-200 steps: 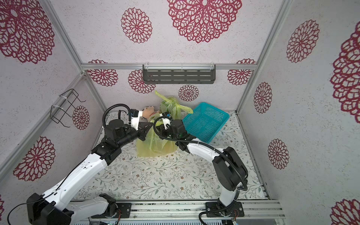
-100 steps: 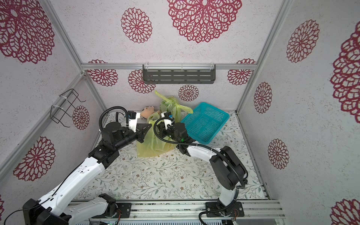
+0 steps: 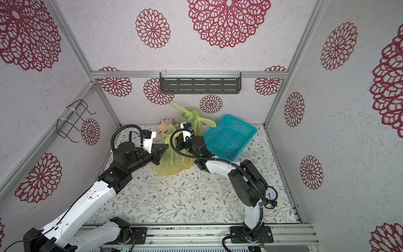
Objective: Place the pineapple into a plastic bag & tie a knot
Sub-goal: Cross the plastic bag at the center of the board.
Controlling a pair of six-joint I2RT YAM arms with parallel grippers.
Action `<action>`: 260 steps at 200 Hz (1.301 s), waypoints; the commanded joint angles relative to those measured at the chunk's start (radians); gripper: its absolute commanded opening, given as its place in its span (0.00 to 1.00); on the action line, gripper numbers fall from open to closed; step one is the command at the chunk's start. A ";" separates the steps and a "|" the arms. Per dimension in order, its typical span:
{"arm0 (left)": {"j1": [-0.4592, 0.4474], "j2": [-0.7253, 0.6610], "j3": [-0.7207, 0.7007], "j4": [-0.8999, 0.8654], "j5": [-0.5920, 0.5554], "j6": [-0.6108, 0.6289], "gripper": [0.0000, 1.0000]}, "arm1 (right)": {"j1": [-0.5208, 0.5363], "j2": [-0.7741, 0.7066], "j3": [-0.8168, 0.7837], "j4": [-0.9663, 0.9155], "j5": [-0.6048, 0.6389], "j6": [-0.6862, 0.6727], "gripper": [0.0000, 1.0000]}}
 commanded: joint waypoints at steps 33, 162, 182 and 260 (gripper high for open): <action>0.011 -0.075 -0.041 -0.068 0.028 0.001 0.00 | -0.023 -0.035 -0.032 0.177 -0.140 0.108 0.00; 0.175 0.008 0.177 -0.115 0.024 -0.093 0.55 | -0.024 0.004 -0.009 0.157 -0.150 0.114 0.00; 0.183 0.118 0.233 -0.146 0.002 -0.149 0.53 | -0.024 0.006 -0.004 0.158 -0.160 0.119 0.00; 0.205 0.296 0.116 0.011 0.224 -0.319 0.40 | -0.063 0.057 0.086 0.152 -0.330 0.295 0.00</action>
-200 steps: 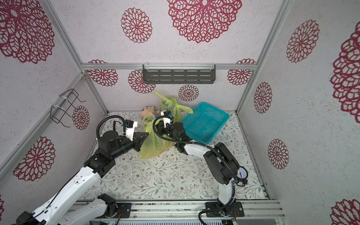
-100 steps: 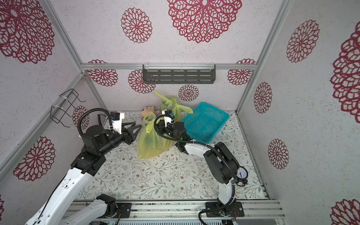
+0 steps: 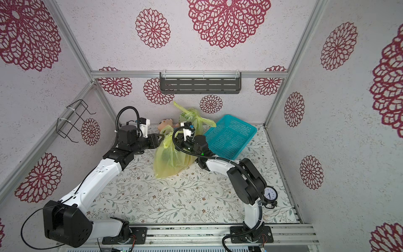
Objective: Place the pineapple into a plastic bag & tie a knot
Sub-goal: Cross the plastic bag at the center of the board.
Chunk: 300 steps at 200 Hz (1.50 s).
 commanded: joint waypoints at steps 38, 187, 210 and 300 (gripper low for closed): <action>-0.010 0.009 -0.177 0.298 0.267 -0.143 0.38 | -0.039 0.039 0.106 0.084 -0.202 0.207 0.00; -0.029 -0.089 -0.133 0.104 0.239 0.035 0.41 | -0.048 0.119 0.203 0.269 -0.337 0.489 0.00; -0.009 -0.149 -0.113 0.020 0.211 0.081 0.45 | -0.048 0.123 0.204 0.277 -0.332 0.492 0.00; 0.062 -0.097 0.004 0.089 0.098 -0.032 0.41 | -0.050 0.142 0.216 0.283 -0.342 0.492 0.00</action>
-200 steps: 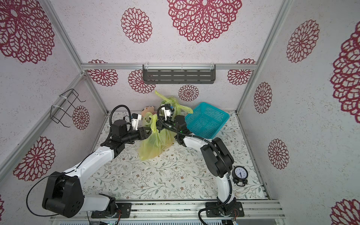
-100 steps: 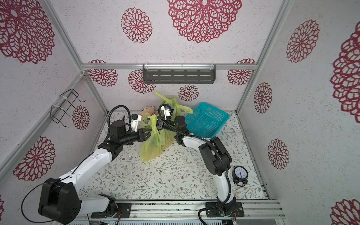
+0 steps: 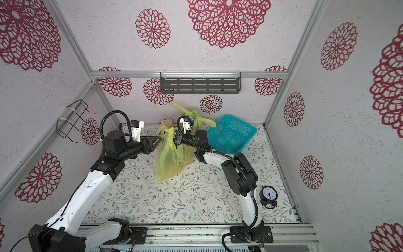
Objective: Place the pineapple into a plastic bag & tie a knot
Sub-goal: Cross the plastic bag at the center of the board, then tie the plastic bag at the center of the board.
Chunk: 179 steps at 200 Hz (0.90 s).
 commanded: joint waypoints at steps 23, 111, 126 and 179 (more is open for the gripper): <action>0.031 0.129 0.068 0.110 -0.055 -0.196 0.51 | -0.004 -0.009 0.049 0.103 -0.030 0.012 0.00; 0.038 0.254 0.112 0.211 0.126 -0.416 0.49 | -0.004 0.024 0.082 0.143 -0.083 0.061 0.00; 0.038 0.267 0.110 0.234 0.157 -0.442 0.43 | -0.004 0.027 0.086 0.142 -0.087 0.063 0.00; 0.038 0.282 0.102 0.245 0.174 -0.454 0.31 | -0.004 0.029 0.090 0.141 -0.097 0.066 0.00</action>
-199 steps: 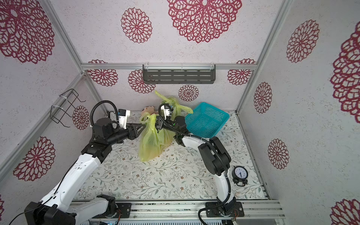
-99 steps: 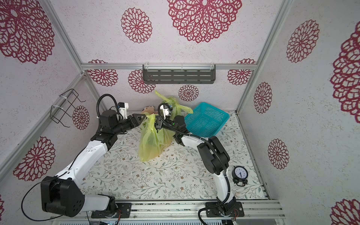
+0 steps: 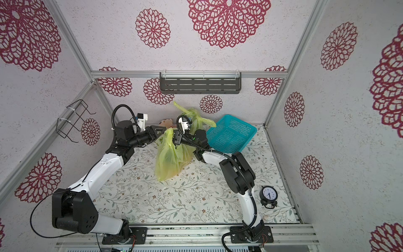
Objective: Place the pineapple into a plastic bag & tie a knot
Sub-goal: Tie the plastic bag at the center of the board.
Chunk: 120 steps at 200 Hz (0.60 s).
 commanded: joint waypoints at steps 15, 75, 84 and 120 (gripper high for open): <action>0.004 0.008 0.006 0.042 0.047 -0.024 0.26 | -0.003 -0.012 0.044 0.097 -0.021 0.013 0.00; 0.004 -0.021 -0.007 0.045 0.025 0.030 0.00 | -0.006 -0.021 0.031 0.075 0.000 0.001 0.00; 0.004 -0.030 -0.007 0.043 0.013 0.040 0.00 | -0.008 -0.025 0.025 0.068 0.004 -0.005 0.00; 0.005 -0.067 -0.008 0.029 -0.027 0.069 0.00 | -0.014 -0.053 -0.012 0.039 0.021 -0.037 0.20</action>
